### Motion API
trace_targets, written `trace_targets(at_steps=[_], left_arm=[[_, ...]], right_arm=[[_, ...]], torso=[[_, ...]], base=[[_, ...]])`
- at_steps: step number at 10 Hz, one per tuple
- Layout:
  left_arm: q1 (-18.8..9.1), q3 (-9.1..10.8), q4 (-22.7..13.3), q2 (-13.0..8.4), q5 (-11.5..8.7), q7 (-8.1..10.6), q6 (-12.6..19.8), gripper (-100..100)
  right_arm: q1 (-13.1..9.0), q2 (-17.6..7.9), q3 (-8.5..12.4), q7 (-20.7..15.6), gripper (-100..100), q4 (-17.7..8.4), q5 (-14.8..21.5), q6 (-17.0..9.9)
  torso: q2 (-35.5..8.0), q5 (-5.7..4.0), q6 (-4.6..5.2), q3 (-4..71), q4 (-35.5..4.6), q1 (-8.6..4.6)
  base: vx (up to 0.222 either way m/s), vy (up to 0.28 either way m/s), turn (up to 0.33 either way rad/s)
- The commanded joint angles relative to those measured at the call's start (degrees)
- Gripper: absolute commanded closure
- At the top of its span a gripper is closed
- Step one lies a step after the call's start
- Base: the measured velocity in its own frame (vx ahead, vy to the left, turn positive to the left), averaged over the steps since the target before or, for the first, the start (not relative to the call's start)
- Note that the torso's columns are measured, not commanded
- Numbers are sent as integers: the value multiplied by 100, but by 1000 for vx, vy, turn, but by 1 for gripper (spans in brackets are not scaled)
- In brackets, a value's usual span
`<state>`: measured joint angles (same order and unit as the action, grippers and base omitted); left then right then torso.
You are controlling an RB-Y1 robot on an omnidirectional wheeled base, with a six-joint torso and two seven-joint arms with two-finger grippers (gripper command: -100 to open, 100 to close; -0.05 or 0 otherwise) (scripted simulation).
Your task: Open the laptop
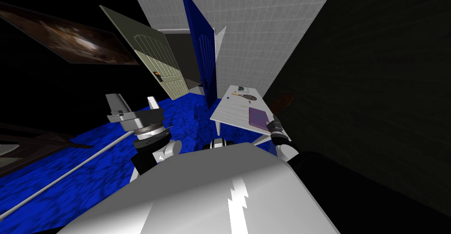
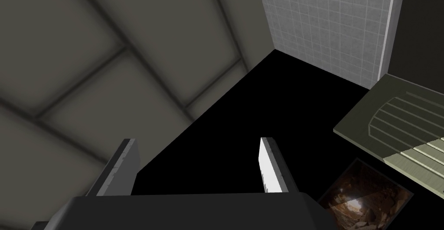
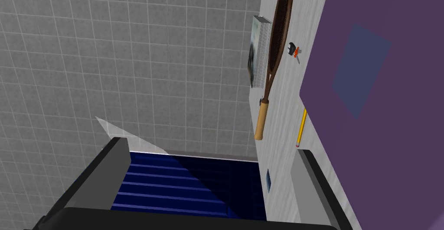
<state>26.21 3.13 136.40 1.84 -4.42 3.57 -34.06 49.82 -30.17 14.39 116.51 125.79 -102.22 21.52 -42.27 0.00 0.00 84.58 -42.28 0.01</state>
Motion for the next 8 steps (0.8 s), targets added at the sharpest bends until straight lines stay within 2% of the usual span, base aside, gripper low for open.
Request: trace_targets(at_steps=[1,3,4,5,6,7,8], left_arm=[[0,0,0,0,0,0,0,0],[0,0,0,0,0,0,0,0],[0,0,0,0,0,0,0,0],[0,0,0,0,0,0,0,0],[0,1,0,0,0,0,0,0],[-1,0,0,0,0,0,0,0],[-1,0,0,0,0,0,0,0]], right_arm=[[241,-8,144,273,-100,121,-363,60],[342,-10,208,378,-100,168,-514,83],[300,-1,191,364,-100,133,-429,59],[20,-241,-91,90,-100,-148,-154,-225],[-114,-241,-278,-147,-100,-218,-140,-287],[-313,-241,-321,-296,-100,-418,162,-364],[-514,-241,-321,-484,-100,-502,291,-364]], torso=[[-4,0,0,-2,-1,-3],[-3,-1,0,-2,-1,-3],[-1,-1,0,-1,-1,-3],[-5,-3,-1,-3,-1,-9],[-17,-1,4,-11,-5,1],[-18,0,-2,-13,-6,4],[-3,-1,-4,-2,-2,-7]], base=[[31,49,33],[33,43,17],[14,19,0],[-37,50,-273],[-58,56,-155],[-37,26,22],[-13,2,26]])
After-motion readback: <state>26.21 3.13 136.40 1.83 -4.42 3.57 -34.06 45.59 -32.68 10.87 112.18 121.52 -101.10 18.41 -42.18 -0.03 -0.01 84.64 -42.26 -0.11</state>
